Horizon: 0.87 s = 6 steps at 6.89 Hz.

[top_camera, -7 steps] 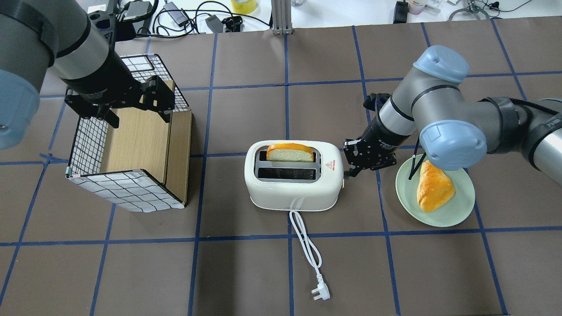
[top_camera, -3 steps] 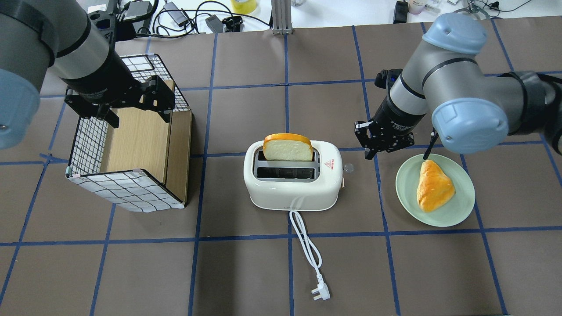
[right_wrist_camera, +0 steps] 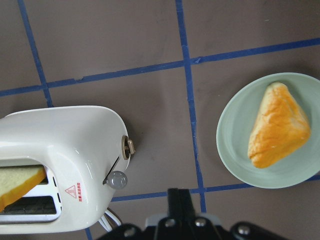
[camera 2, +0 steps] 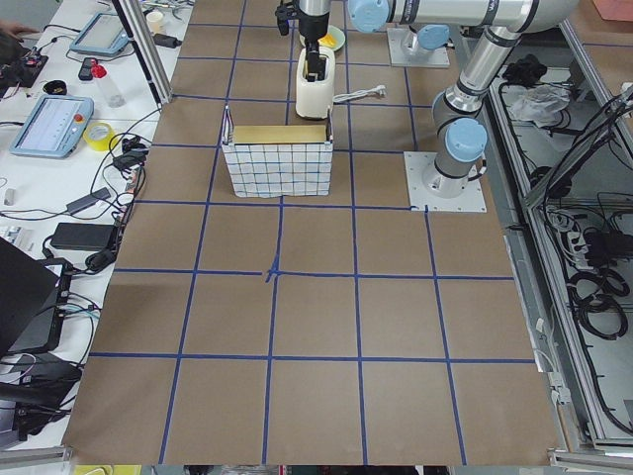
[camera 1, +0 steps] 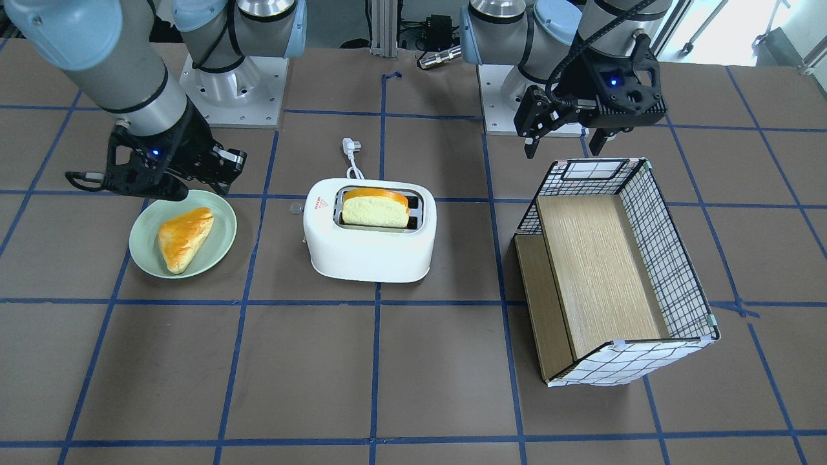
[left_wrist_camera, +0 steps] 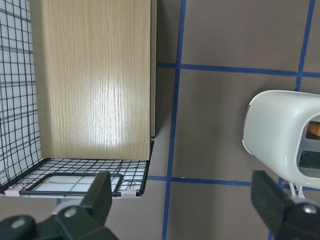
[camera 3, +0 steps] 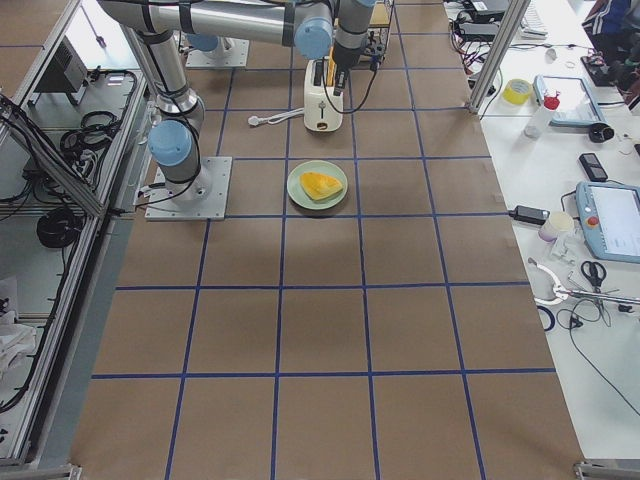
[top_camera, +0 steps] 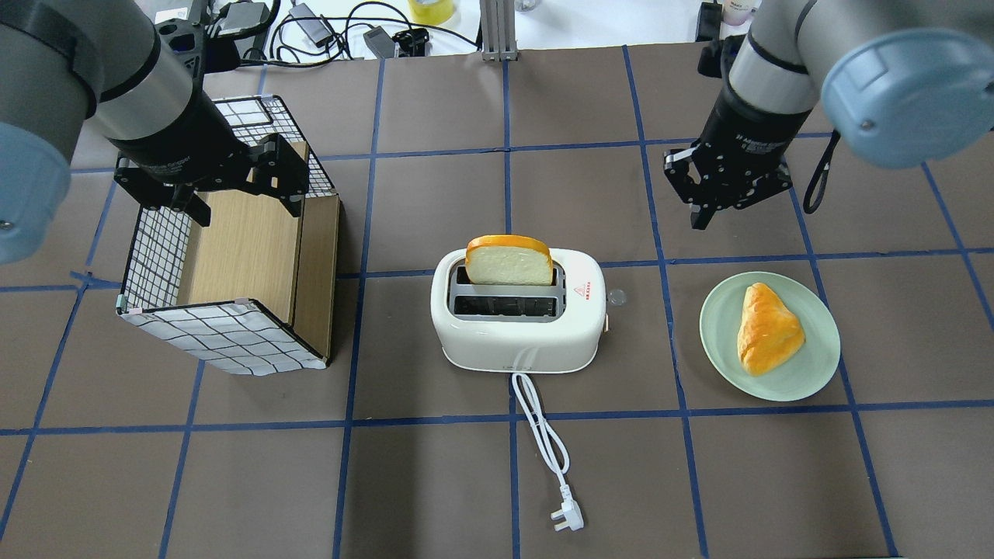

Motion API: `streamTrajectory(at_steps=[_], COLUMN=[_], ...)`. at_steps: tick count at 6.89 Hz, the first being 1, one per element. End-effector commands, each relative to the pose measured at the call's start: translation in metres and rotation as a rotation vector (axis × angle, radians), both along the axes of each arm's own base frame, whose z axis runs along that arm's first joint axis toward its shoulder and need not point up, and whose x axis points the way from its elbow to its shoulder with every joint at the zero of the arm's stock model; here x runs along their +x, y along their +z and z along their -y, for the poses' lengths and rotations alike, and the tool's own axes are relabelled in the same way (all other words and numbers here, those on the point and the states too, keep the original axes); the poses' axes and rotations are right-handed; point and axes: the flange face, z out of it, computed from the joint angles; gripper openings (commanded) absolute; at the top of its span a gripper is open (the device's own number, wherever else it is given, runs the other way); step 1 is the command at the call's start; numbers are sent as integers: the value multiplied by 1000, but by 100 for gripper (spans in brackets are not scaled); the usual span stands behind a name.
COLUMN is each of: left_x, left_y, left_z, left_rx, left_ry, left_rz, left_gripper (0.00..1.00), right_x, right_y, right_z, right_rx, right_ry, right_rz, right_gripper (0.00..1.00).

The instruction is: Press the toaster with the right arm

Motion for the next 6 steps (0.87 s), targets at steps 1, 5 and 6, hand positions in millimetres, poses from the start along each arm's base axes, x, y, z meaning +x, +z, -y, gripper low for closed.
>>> streamTrajectory(at_steps=[1, 5, 6], left_x=[0, 0, 0], left_y=[0, 0, 0], left_z=[0, 0, 0], left_rx=[0, 0, 0], left_ry=[0, 0, 0], left_rz=[-2, -2, 0], left_gripper=[100, 100, 100], right_x=[-5, -7, -4], right_y=[60, 71, 76], right_z=[5, 9, 12], right_rx=[-60, -141, -176], right_ry=[14, 68, 61], right_rz=[-53, -84, -75], right_gripper=[3, 100, 100])
